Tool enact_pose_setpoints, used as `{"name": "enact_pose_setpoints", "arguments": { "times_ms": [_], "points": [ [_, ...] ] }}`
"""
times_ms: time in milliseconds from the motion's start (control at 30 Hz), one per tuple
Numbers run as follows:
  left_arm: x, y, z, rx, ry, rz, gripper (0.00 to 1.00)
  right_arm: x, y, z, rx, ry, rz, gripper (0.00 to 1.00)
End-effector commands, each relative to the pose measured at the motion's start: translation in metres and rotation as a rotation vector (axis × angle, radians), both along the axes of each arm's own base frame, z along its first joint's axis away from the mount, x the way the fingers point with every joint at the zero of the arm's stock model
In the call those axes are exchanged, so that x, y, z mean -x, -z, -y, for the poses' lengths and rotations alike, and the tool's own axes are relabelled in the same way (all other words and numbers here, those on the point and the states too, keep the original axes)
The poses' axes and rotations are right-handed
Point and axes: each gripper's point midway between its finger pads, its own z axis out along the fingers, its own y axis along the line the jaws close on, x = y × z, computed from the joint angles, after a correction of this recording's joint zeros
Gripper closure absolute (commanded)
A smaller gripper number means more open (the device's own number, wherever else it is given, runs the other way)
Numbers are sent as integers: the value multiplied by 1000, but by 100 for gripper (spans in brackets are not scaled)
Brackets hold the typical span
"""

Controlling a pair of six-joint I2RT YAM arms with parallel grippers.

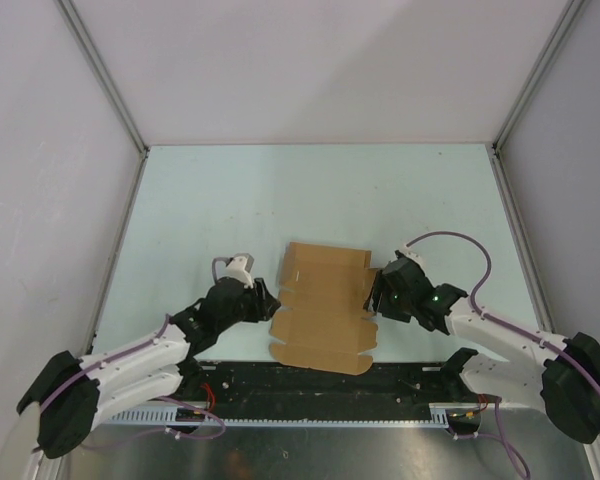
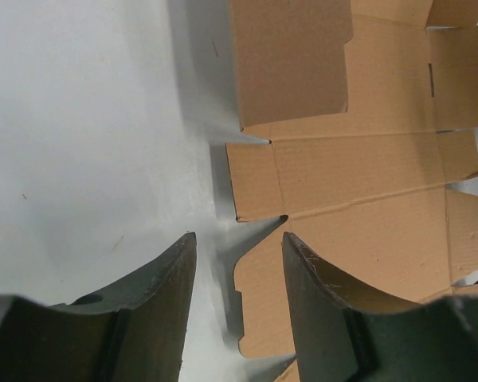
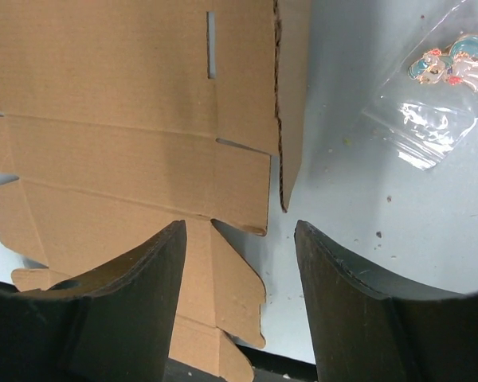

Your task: Fold the paper box

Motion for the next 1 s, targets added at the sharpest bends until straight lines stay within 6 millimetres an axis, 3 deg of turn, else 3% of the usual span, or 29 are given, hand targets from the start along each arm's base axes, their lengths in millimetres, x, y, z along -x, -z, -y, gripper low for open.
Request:
{"name": "enact_pose_setpoints", "arguments": {
  "times_ms": [0, 200, 567, 967],
  "points": [
    [-21, -18, 6, 16, -22, 89, 47, -14, 1, -4, -25, 42, 46, 38],
    [-32, -16, 5, -19, -41, 115, 47, -18, 4, -7, -28, 44, 47, 38],
    [-44, -12, 23, -4, -12, 107, 42, -22, 10, -6, -41, 69, 31, 37],
    [-40, 9, 39, 10, 44, 28, 41, -22, 11, -7, -54, 71, 23, 38]
  ]
}}
